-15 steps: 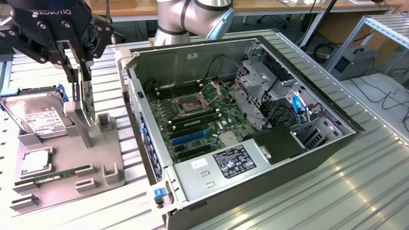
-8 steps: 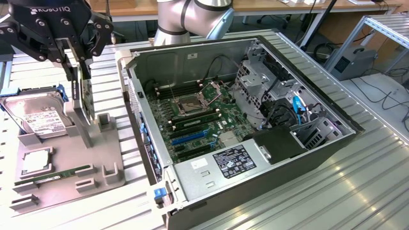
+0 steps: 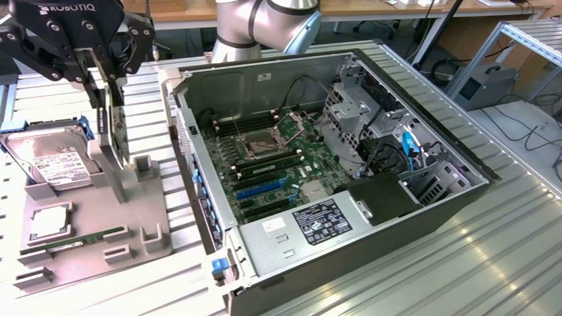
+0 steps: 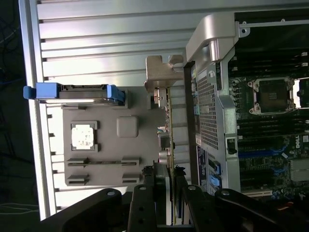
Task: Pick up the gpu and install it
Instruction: 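Pick up the gpu and move the gpu toward the slot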
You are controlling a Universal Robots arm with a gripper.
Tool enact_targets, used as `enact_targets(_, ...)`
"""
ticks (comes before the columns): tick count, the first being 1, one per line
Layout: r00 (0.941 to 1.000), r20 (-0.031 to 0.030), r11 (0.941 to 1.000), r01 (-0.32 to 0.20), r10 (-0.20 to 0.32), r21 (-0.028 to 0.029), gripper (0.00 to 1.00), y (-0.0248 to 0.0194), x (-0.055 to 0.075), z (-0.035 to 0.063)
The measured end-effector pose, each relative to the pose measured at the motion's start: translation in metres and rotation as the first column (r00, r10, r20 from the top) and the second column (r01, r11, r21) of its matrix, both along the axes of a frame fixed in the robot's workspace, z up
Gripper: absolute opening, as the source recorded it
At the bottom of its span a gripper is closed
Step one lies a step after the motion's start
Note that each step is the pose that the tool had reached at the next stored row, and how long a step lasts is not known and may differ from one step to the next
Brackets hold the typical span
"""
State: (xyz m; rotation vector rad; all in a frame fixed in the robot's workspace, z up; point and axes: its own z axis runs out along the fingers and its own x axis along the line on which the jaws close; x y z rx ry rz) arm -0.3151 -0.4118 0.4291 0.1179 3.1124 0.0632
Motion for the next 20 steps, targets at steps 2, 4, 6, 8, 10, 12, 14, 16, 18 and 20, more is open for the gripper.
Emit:
enact_targets(2, 1.0, 0.0, 1.0, 0.0, 0.0, 0.0, 0.27, 0.0, 0.0, 0.001)
enact_targets(4, 1.0, -0.0001, 1.0, 0.0, 0.0, 0.0, 0.27, 0.0, 0.0, 0.0021)
enact_targets(6, 1.0, -0.0001, 1.0, 0.0, 0.0, -0.0001, 0.27, 0.0, 0.0, 0.003)
enact_targets(8, 1.0, 0.0001, 1.0, 0.0, 0.0, 0.0001, 0.27, 0.0, 0.0, 0.003)
enact_targets(10, 1.0, -0.0001, 1.0, 0.0, 0.0, 0.0, 0.27, 0.0, 0.0, 0.0031)
enact_targets(12, 1.0, -0.0001, 1.0, 0.0, 0.0, -0.0001, 0.27, 0.0, 0.0002, 0.0031)
enact_targets(14, 1.0, -0.0001, 1.0, 0.0, 0.0, 0.0, 0.27, -0.0001, 0.0007, 0.0031)
enact_targets(16, 1.0, -0.0001, 1.0, 0.0, 0.0, 0.0, 0.27, -0.0001, 0.0017, 0.0031)
enact_targets(18, 1.0, 0.0, 1.0, 0.0, 0.0, 0.0001, 0.27, -0.0001, 0.0027, 0.003)
enact_targets(20, 1.0, -0.0001, 1.0, 0.0, 0.0, 0.0, 0.27, -0.0001, 0.0036, 0.0031)
